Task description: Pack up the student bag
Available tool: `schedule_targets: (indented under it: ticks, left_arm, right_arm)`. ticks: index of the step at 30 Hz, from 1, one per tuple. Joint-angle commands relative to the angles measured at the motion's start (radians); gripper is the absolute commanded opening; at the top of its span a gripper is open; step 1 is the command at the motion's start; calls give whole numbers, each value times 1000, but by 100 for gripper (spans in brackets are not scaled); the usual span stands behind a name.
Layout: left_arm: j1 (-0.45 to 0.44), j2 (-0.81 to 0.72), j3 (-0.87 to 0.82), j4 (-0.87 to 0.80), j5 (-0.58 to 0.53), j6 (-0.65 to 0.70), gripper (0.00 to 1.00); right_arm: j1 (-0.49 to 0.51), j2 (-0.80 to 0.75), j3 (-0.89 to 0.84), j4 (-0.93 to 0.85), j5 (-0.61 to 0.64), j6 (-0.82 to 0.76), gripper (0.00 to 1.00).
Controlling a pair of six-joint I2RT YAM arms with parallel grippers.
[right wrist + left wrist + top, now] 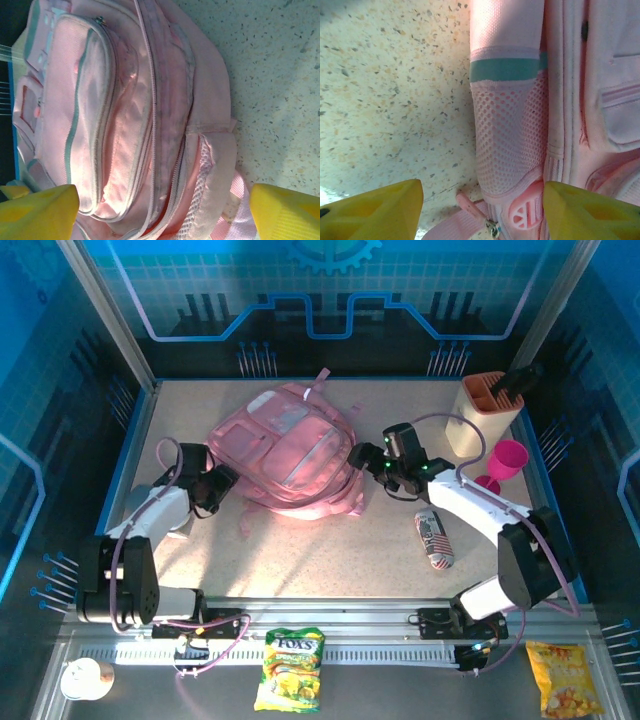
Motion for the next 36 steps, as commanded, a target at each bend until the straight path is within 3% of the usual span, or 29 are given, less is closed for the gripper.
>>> schedule_targets:
  ticks: [1,8,12,20,28,36]
  left_arm:
    - [12,44,-11,105,73,-58,63]
    - [15,136,-8,182,88,-78,56]
    - [15,176,2,214,118,-82,49]
    - [13,185,10,223,155,-73,20]
    - [-16,156,18,231,234,-72,0]
    - [-128,154,27,241,256,-134,0]
  right_arm:
    - [12,26,37,-30,18,-11,88]
    - [14,68,47,-34,-12,-16,85]
    - [14,117,75,-63,-35,-32,75]
    - [12,260,179,-113,-80,-103,63]
    - [-42,381,281,-163,8,-203,47]
    - [-120,523,439,-166,79,-336,45]
